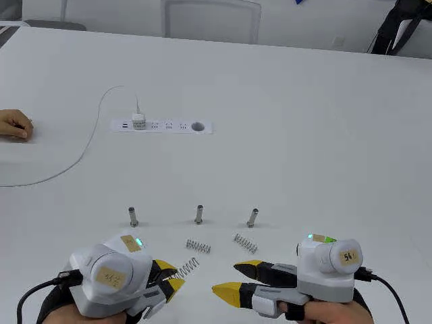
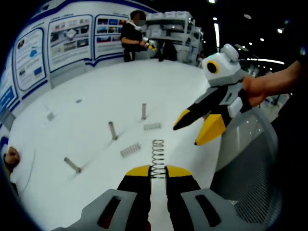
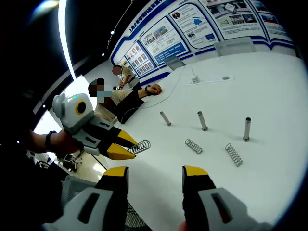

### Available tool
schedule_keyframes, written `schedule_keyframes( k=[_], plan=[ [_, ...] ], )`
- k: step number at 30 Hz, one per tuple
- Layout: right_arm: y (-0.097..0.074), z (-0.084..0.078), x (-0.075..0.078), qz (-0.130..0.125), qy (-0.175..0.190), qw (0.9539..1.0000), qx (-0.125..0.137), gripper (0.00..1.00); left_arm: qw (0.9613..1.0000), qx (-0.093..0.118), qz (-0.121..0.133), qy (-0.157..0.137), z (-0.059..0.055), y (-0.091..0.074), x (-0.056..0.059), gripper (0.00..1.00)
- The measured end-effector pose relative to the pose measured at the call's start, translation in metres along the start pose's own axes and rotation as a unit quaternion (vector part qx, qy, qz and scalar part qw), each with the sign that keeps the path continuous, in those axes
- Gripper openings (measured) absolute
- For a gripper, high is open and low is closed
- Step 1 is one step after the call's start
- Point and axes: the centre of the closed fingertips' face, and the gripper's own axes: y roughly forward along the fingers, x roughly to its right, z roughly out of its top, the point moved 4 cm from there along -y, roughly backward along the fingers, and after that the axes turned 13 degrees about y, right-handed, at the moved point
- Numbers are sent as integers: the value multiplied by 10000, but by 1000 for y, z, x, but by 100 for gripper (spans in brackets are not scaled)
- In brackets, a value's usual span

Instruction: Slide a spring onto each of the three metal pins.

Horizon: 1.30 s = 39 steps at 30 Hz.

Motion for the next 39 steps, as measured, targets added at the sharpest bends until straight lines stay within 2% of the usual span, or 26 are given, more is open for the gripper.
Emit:
schedule_keyframes(
  k=[3, 8, 15, 22, 31, 35, 39],
  plan=[
    [2, 3, -2, 73, 8, 10000, -35, 43, 9999, 39, -49, 95, 6, 1, 4, 10],
    [3, 9, -6, 228, 103, 9997, -31, 37, 9993, -3, -237, 296, 11, 6, 16, 10],
    [7, 6, -14, 425, 110, 9988, -215, 30, 9980, 76, -377, 497, 21, 9, 29, 10],
    [9, 0, -19, 555, 157, 9976, -392, 23, 9974, 106, -392, 599, 23, 9, 30, 10],
    [11, 2, -24, 662, 190, 9967, -421, 18, 9969, 67, -424, 665, 18, 7, 29, 10],
    [11, 3, -26, 671, 150, 9965, -471, 17, 9966, 68, -455, 682, 19, 8, 29, 10],
    [9, 5, -28, 653, -43, 9960, -614, 16, 9961, 144, -505, 710, 22, 9, 31, 10]
  ],
)
